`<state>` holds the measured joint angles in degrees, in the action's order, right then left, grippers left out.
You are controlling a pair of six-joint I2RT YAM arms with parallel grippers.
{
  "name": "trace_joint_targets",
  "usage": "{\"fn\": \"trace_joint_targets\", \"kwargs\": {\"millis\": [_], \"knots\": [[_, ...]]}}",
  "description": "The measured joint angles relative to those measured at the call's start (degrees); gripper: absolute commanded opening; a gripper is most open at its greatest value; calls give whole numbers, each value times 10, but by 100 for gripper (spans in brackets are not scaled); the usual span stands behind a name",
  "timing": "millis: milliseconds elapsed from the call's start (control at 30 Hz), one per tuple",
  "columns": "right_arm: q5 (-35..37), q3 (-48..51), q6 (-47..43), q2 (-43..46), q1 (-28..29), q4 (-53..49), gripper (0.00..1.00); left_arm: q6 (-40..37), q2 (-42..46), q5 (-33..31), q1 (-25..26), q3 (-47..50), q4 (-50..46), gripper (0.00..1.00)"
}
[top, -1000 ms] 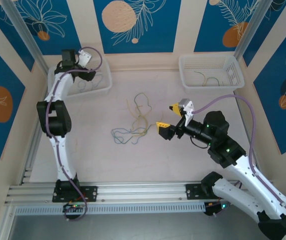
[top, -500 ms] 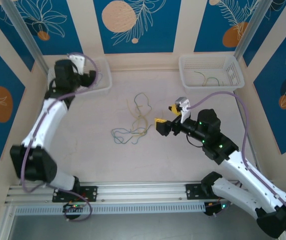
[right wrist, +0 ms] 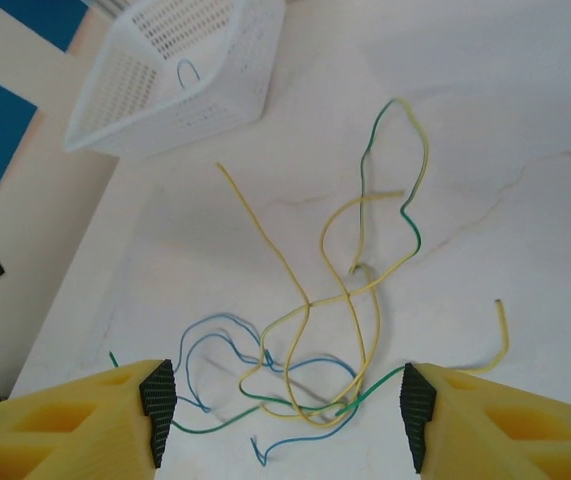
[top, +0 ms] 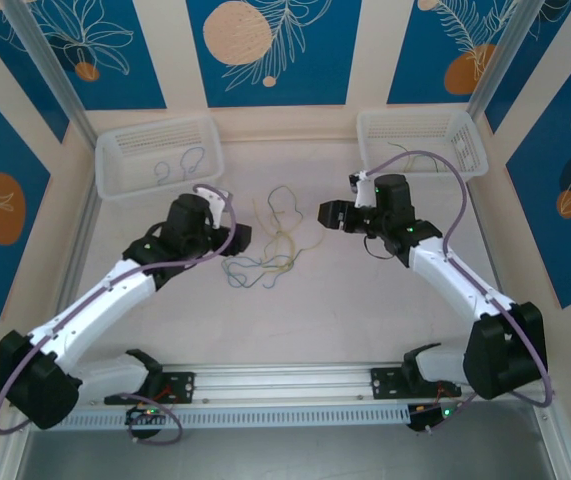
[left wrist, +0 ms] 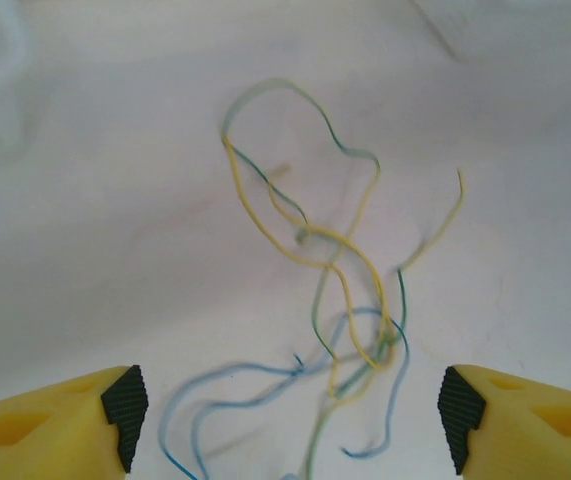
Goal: Untangle the cables
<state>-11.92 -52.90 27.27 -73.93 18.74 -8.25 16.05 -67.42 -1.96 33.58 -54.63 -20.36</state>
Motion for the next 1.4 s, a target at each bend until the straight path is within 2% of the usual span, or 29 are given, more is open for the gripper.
{"fn": "trace_joint_targets", "kwargs": {"millis": [333,733,800,933,1033,1233,1300,1400], "knots": [[-6,-45,20,-69,2,-53,62,20,-125,15,28,0,-1,81],[-44,-35,92,-144,2,-52,59,15,-199,15,56,-4,12,70],[-50,-35,105,-163,6,-47,59,16,-211,15,59,-6,18,65],[-55,-35,128,-190,22,-42,59,20,-223,14,69,-6,23,47],[-57,-35,142,-200,29,-37,59,21,-223,14,75,-6,29,39],[-57,-35,162,-216,29,-27,59,19,-223,12,76,-7,32,31],[-57,-35,167,-230,30,-25,59,21,-223,12,76,-7,33,20],[-57,-35,173,-251,31,-23,58,21,-223,12,76,-9,35,20]]}}
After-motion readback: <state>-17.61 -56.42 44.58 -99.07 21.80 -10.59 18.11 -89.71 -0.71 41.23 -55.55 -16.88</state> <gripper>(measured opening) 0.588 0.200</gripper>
